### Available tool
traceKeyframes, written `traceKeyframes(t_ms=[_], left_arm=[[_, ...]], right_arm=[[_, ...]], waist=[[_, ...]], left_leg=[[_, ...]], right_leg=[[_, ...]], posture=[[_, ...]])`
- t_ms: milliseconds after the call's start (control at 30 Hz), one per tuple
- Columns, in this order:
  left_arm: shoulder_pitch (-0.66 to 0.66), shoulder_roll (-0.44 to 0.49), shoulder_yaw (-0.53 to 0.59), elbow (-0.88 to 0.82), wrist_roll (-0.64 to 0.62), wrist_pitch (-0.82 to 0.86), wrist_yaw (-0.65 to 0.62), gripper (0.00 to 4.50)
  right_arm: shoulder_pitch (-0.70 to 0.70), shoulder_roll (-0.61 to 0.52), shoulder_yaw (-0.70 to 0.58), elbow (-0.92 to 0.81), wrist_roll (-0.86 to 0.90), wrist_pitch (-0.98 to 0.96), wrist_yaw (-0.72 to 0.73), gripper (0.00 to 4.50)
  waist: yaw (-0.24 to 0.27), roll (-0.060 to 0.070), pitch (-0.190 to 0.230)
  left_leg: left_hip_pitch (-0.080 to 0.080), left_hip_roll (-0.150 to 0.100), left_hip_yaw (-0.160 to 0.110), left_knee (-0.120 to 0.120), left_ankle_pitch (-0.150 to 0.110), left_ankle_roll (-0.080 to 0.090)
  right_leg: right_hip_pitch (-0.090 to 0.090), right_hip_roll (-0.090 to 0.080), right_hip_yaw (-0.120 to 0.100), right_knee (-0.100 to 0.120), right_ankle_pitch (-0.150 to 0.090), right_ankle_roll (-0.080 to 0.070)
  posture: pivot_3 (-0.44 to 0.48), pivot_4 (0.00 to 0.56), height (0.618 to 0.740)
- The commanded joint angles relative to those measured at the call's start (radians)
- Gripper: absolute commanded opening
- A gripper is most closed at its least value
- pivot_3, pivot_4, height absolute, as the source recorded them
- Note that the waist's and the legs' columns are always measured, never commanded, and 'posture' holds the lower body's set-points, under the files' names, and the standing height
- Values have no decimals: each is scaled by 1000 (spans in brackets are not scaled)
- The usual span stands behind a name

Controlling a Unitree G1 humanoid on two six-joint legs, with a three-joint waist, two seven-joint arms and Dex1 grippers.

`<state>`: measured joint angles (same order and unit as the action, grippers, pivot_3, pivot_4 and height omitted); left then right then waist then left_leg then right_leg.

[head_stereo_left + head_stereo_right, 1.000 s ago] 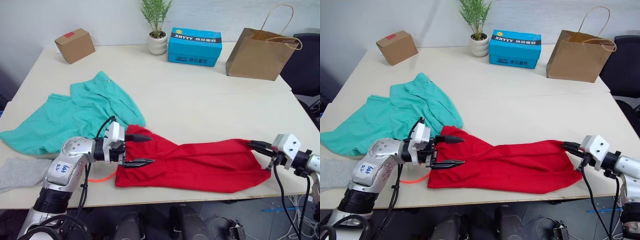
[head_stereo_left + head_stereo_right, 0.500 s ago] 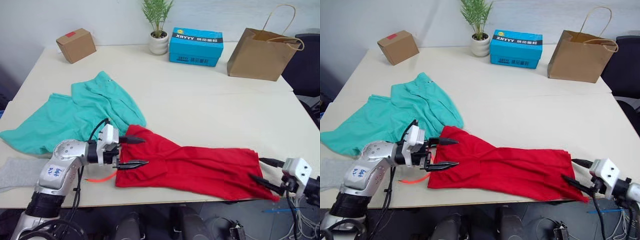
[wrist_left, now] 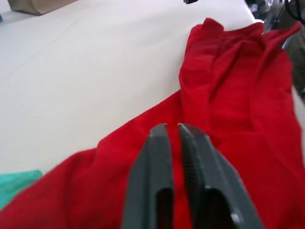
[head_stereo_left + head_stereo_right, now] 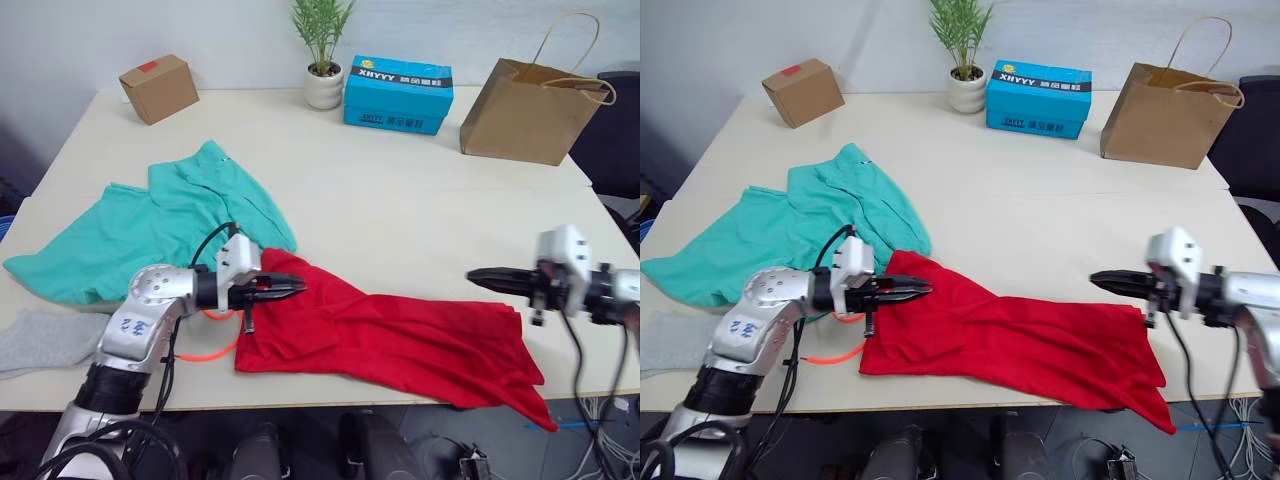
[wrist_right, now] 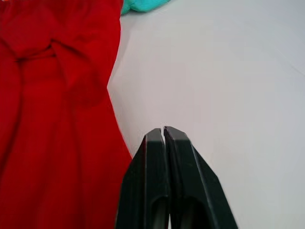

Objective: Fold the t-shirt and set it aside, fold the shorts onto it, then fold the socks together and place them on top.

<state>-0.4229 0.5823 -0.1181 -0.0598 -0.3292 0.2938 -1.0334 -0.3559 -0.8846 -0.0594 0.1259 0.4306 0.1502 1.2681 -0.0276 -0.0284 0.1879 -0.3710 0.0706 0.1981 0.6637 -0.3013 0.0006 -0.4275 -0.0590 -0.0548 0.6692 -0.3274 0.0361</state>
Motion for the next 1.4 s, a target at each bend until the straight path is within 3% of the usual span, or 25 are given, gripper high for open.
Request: traceKeyframes(t_ms=[33, 267, 467, 700, 833, 1200, 1400], left_arm=[[-25, -15, -30, 51, 59, -26, 26, 20], [-57, -59, -71, 104, 110, -25, 43, 20], [-38, -87, -76, 96, 130, -12, 95, 20], [-29, -90, -65, 85, 145, 38, 140, 20], [-26, -78, -80, 84, 132, 179, 146, 20], [-22, -108, -91, 86, 149, 203, 185, 20], [-20, -97, -93, 91, 158, 182, 183, 20]], right_arm=[[-97, 53, 81, 61, -70, -56, 38, 0], [-297, 211, 251, 216, -194, -90, 96, 0], [-359, 303, 315, 301, -265, -131, 100, 0], [-375, 327, 344, 291, -294, -141, 140, 0], [-350, 309, 337, 235, -272, -137, 188, 0], [-249, 221, 346, 92, -298, -73, 196, 0], [-109, 41, 326, -208, -209, 193, 251, 0]], waist=[[-1, 0, 0], [-3, 0, 0], [-2, 0, 0], [-3, 0, 0], [-5, 0, 0], [-2, 0, 0], [1, 0, 0]], left_leg=[[0, 1, 0, 0, 0, 0], [0, 1, 2, 1, 0, 0], [0, 1, 2, 2, 0, 0], [0, 1, 2, 2, 0, 0], [0, 1, 2, 2, 0, 0], [2, 1, 1, 2, 0, 0], [1, 1, 1, 2, 0, 0]], right_leg=[[0, 0, 0, 0, 0, 0], [-1, 0, 0, 3, 0, 0], [-1, -1, 0, 4, 0, -1], [-1, -1, 0, 4, 0, -1], [-2, -1, 0, 4, 0, -1], [-1, -1, 0, 5, -1, -1], [-1, -2, 0, 4, -1, -1]], posture=[[0, 150, 740], [0, 150, 740], [0, 150, 740], [0, 150, 740], [0, 150, 740], [0, 150, 740], [0, 150, 740]])
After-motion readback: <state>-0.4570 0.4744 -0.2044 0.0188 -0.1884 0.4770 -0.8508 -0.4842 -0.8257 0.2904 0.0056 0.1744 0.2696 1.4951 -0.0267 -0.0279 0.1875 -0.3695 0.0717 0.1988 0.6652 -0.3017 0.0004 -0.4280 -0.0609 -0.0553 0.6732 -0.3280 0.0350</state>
